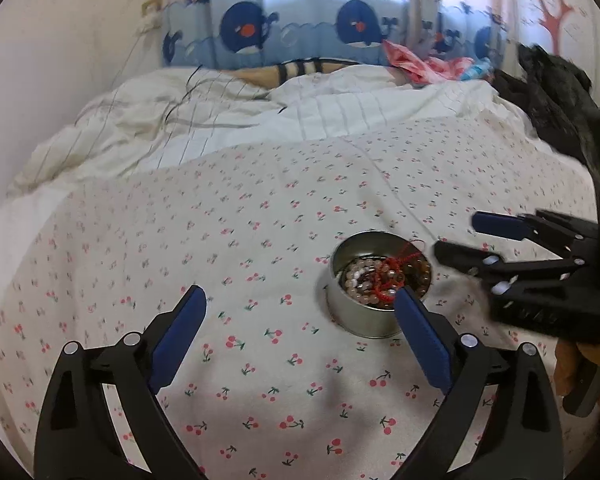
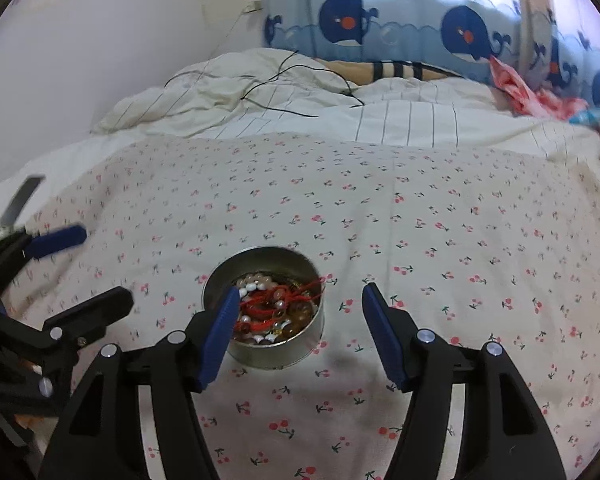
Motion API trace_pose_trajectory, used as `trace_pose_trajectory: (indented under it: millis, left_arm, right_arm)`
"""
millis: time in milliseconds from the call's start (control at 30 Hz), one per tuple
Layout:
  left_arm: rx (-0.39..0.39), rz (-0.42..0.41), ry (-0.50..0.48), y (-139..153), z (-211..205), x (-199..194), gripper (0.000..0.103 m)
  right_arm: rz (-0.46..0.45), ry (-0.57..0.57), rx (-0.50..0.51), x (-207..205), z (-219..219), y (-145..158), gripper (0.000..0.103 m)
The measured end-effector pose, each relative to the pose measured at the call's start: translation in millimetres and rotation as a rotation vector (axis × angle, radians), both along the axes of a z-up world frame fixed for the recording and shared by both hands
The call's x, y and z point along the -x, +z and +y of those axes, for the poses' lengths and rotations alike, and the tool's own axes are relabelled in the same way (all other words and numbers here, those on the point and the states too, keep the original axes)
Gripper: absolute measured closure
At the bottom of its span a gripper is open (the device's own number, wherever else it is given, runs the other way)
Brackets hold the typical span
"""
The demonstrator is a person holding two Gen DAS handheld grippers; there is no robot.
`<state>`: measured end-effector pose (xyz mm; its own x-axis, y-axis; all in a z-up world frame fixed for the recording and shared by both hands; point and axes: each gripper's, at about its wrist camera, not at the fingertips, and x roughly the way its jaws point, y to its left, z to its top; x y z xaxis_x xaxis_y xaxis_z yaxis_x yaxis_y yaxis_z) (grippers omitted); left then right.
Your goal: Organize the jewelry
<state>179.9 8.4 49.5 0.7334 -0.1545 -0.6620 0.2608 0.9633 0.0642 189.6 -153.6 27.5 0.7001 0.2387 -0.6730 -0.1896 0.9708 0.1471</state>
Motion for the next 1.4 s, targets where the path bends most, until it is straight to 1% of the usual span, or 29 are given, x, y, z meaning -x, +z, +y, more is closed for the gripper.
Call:
trace_pose_trajectory:
  millis: [33,67,100,133,167,200,233,333,367,400,467,533,600,633,767,800,833,933,1067,1133,1200,1267,1333,1400]
  left_arm:
    - [0.033,0.024,0.022,0.0,9.2,-4.1,0.011]
    - [0.060,0.043,0.037,-0.8,16.6,-7.2,0.010]
    - [0.087,0.059,0.051,-1.6,23.0,-9.3,0.010]
    - [0.130,0.082,0.071,-2.2,32.4,-12.8,0.010]
    - [0.166,0.099,0.083,-3.0,39.7,-15.5,0.009]
    - [0.199,0.115,0.096,-3.9,46.8,-18.1,0.009]
    - [0.239,0.133,0.117,-5.0,56.0,-21.3,0.009]
    - [0.296,0.155,0.155,-8.8,70.3,-26.3,0.008]
    - [0.306,0.159,0.164,-9.9,73.3,-27.3,0.008]
    - [0.312,0.161,0.171,-10.9,75.0,-27.9,0.008]
    - [0.314,0.162,0.172,-12.2,75.3,-27.7,0.008]
    - [0.307,0.164,0.162,-13.2,72.3,-27.7,0.008]
    - [0.300,0.164,0.154,-13.4,69.2,-27.5,0.008]
    - [0.293,0.169,0.144,-14.8,66.1,-27.7,0.008]
    - [0.274,0.180,0.123,-18.0,58.8,-27.0,0.008]
    - [0.269,0.186,0.118,-19.5,56.8,-27.5,0.008]
    - [0.269,0.190,0.115,-20.2,55.9,-27.8,0.008]
    - [0.270,0.196,0.106,-20.7,52.7,-25.9,0.008]
    - [0.256,0.219,0.076,-26.0,41.9,-24.1,0.008]
    - [0.237,0.229,0.058,-29.9,33.4,-22.6,0.008]
    - [0.212,0.230,0.037,-32.2,24.3,-20.4,0.008]
    - [0.197,0.226,0.030,-33.1,19.8,-18.3,0.008]
    - [0.194,0.224,0.025,-33.5,17.4,-17.2,0.008]
    - [0.196,0.223,0.031,-33.2,18.4,-17.4,0.008]
  right_arm:
    - [0.002,-0.003,-0.024,-1.6,-3.9,0.7,0.049]
    - [0.014,-0.001,-0.064,-5.0,-8.6,0.5,0.053]
    - [0.035,-0.001,-0.109,-9.8,-13.2,-0.9,0.056]
    - [0.059,-0.006,-0.159,-16.4,-18.4,-3.6,0.057]
    - [0.074,-0.009,-0.185,-21.9,-20.7,-6.1,0.058]
    - [0.088,-0.007,-0.190,-26.7,-19.9,-8.9,0.059]
    - [0.102,-0.002,-0.181,-32.1,-16.0,-13.3,0.059]
    - [0.149,0.026,-0.132,-41.3,2.0,-28.5,0.059]
    - [0.158,0.033,-0.104,-41.7,8.7,-33.5,0.059]
    - [0.146,0.030,-0.058,-41.3,15.2,-35.4,0.059]
    - [0.154,0.052,-0.048,-42.3,24.0,-41.2,0.059]
    - [0.141,0.057,-0.024,-40.8,28.4,-44.0,0.059]
    - [0.159,0.061,-0.046,-41.7,26.4,-47.9,0.058]
    - [0.173,0.066,-0.061,-43.1,24.7,-48.8,0.055]
    - [0.215,0.110,-0.074,-49.3,24.8,-44.3,0.052]
    - [0.206,0.103,-0.077,-49.1,22.8,-40.8,0.051]
    - [0.177,0.085,-0.080,-45.8,19.8,-35.0,0.048]
    - [0.124,0.069,-0.128,-39.9,11.7,-25.9,0.047]
    - [0.104,0.021,-0.177,-36.4,-3.7,-18.9,0.046]
    - [0.099,0.036,-0.171,-34.1,-5.3,-17.5,0.046]
    - [0.083,0.085,-0.181,-32.7,-0.5,-16.1,0.046]
    - [0.100,0.116,-0.164,-38.1,8.3,-16.8,0.046]
    - [0.125,0.145,-0.168,-45.6,19.0,-21.0,0.046]
    - [0.174,0.129,-0.139,-55.4,27.9,-32.0,0.046]
